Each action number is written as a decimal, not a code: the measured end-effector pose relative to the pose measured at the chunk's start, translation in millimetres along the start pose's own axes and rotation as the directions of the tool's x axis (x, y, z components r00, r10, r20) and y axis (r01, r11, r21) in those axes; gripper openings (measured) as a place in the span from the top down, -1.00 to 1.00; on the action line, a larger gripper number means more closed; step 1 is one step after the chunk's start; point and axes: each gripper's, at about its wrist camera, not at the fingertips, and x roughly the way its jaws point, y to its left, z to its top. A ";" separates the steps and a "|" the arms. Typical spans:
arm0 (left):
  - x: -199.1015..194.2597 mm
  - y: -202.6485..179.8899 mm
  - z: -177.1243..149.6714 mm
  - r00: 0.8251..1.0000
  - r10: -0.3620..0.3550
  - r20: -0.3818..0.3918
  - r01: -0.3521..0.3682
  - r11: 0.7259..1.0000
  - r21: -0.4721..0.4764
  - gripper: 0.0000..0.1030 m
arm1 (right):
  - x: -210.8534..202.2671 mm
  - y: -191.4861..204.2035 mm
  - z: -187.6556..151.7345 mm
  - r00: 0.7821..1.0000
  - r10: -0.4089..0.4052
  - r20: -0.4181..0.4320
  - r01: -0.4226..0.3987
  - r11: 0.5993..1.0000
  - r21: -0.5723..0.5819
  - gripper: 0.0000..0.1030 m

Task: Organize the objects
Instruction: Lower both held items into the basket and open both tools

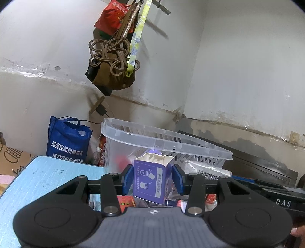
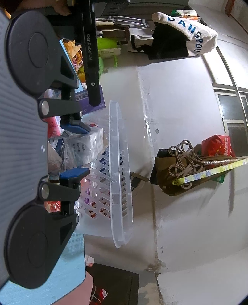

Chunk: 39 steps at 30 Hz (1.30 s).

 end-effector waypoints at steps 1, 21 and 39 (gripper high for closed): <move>-0.2 -0.4 -0.1 1.000 0.001 0.001 -0.001 1.000 0.001 0.07 | -0.4 0.1 -0.1 1.000 -0.001 0.001 0.001 1.000 0.001 0.16; -31.4 -15.3 42.4 0.996 0.027 0.089 -0.033 0.997 0.069 0.07 | -40.7 -12.0 25.2 0.989 -0.080 0.124 0.074 0.996 0.056 0.16; 88.7 -31.7 117.9 0.992 0.113 -0.048 -0.109 0.991 0.072 -0.73 | 47.7 -27.8 108.4 0.976 -0.215 0.034 0.218 0.973 -0.079 -0.58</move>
